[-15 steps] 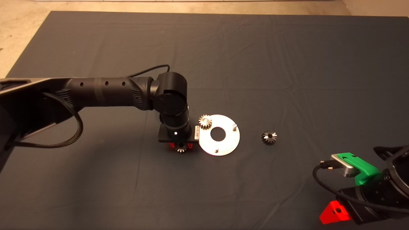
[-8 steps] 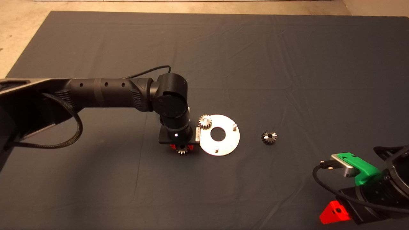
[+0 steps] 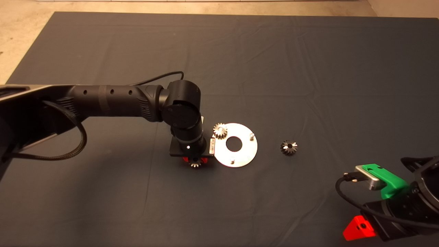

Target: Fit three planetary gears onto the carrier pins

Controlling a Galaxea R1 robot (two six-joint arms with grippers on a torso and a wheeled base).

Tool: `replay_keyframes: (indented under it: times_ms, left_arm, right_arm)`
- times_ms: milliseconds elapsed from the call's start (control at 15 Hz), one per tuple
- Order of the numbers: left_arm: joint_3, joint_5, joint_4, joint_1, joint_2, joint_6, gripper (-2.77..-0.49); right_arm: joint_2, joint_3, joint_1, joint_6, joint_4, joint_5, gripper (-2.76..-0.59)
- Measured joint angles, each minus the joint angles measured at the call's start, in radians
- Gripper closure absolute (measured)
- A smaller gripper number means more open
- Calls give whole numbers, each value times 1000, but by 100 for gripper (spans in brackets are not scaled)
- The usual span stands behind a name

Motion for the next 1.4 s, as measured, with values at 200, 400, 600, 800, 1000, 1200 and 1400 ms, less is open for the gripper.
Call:
replay_keyframes:
  times_ms: [200,400,600,800,1000,1200,1400]
  left_arm:
    - [18,0,0,0,1,-8,-90]
    - [26,0,0,-2,13,-15,-90]
    - [35,1,0,-21,42,-30,-90]
    - [34,0,0,-34,105,-31,-90]
    - [18,0,0,-48,155,-30,-90]
    - [-2,0,-1,-51,180,-29,-90]
    - [-15,0,-1,-51,191,-10,-90]
  right_arm:
    - [1,0,0,0,0,0,-273]
    - [1,0,0,0,0,0,-273]
    - [1,0,0,0,0,0,-273]
    - [1,0,0,0,0,0,-273]
    - [1,0,0,0,0,1,-273]
    - [2,0,0,0,0,0,-273]
    - [1,0,0,0,0,0,-273]
